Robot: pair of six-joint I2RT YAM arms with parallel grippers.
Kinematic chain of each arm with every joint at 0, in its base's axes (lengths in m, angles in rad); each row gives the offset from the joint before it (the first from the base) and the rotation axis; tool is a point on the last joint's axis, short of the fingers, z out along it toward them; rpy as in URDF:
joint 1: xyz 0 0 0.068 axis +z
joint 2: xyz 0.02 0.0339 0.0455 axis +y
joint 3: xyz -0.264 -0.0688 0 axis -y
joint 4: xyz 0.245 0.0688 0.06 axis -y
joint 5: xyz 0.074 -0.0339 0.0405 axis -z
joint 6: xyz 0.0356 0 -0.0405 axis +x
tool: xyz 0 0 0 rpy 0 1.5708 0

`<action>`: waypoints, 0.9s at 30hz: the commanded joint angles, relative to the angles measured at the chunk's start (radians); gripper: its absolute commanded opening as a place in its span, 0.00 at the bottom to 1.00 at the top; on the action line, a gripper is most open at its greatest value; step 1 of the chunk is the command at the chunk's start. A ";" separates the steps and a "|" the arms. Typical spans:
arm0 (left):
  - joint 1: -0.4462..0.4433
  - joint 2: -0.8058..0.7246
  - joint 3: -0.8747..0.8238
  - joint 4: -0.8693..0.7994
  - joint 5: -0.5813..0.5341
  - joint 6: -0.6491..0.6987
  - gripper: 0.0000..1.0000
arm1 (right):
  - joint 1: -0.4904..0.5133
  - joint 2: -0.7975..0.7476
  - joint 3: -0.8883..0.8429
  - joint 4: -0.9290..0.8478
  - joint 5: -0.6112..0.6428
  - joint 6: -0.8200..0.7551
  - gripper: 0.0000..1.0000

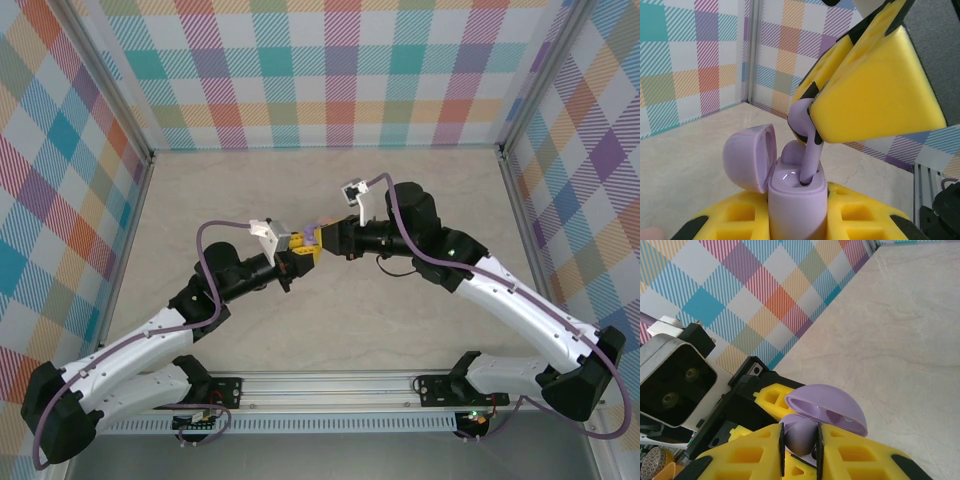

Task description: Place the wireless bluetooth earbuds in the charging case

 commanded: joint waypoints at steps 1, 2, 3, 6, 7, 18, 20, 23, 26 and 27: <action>-0.012 -0.039 0.048 0.052 0.047 0.031 0.00 | -0.001 0.018 0.021 -0.060 0.047 -0.028 0.23; -0.012 -0.039 0.049 0.049 0.048 0.033 0.00 | -0.001 0.020 0.024 -0.064 0.047 -0.029 0.23; -0.012 -0.039 0.050 0.046 0.052 0.035 0.00 | -0.001 0.022 0.027 -0.068 0.047 -0.030 0.23; -0.014 -0.041 0.051 0.045 0.057 0.038 0.00 | -0.001 0.029 0.039 -0.090 0.055 -0.033 0.23; -0.014 -0.040 0.051 0.041 0.056 0.041 0.00 | -0.001 0.031 0.040 -0.094 0.054 -0.034 0.23; -0.013 -0.049 0.062 0.016 0.071 0.094 0.00 | -0.001 0.053 0.072 -0.143 0.015 -0.050 0.24; -0.012 -0.050 0.064 0.011 0.071 0.099 0.00 | -0.002 0.057 0.076 -0.154 0.016 -0.054 0.25; -0.013 -0.052 0.068 0.006 0.072 0.099 0.00 | -0.001 0.063 0.085 -0.171 0.016 -0.063 0.25; -0.012 -0.053 0.068 0.006 0.067 0.099 0.00 | -0.002 0.067 0.089 -0.178 0.010 -0.067 0.26; -0.012 -0.053 0.068 0.004 0.065 0.100 0.00 | -0.001 0.067 0.091 -0.179 0.008 -0.069 0.26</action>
